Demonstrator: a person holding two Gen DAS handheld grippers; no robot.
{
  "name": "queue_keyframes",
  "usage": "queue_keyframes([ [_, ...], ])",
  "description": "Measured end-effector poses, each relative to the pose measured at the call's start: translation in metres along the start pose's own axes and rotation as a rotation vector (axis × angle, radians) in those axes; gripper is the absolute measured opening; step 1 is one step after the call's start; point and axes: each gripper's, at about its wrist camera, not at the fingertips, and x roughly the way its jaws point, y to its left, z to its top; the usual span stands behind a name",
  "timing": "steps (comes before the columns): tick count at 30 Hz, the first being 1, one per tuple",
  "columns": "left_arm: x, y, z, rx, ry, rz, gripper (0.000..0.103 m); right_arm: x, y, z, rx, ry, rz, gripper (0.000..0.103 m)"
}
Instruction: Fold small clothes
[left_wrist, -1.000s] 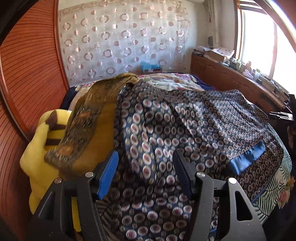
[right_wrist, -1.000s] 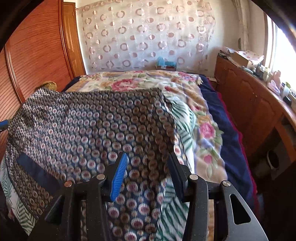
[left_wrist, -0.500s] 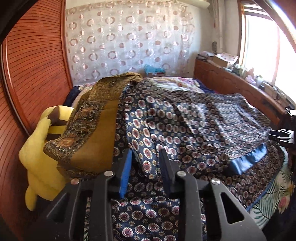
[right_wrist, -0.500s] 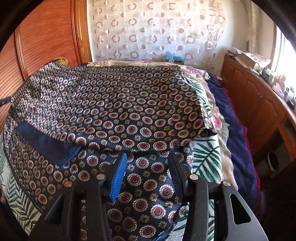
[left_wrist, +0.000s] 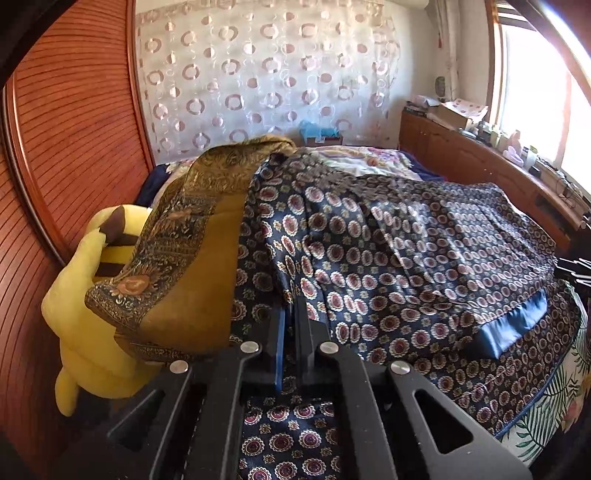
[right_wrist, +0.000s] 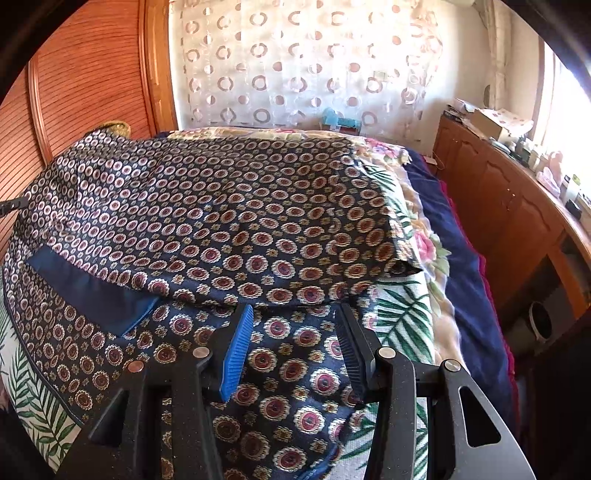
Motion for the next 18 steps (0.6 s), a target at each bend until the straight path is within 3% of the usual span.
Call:
queue_keyframes([
  [6, 0.000, -0.007, 0.004, 0.027, 0.013, 0.000, 0.005, -0.003, -0.019, -0.001, 0.055, 0.032, 0.025, 0.048],
  [13, 0.006, -0.001, 0.004, -0.013, 0.021, -0.023, 0.005, 0.001, -0.047, 0.006, 0.122, 0.059, 0.003, 0.048],
  [18, 0.009, 0.000, 0.002, -0.019, 0.027, -0.025, 0.005, 0.015, -0.065, 0.018, 0.212, 0.085, 0.046, 0.048],
])
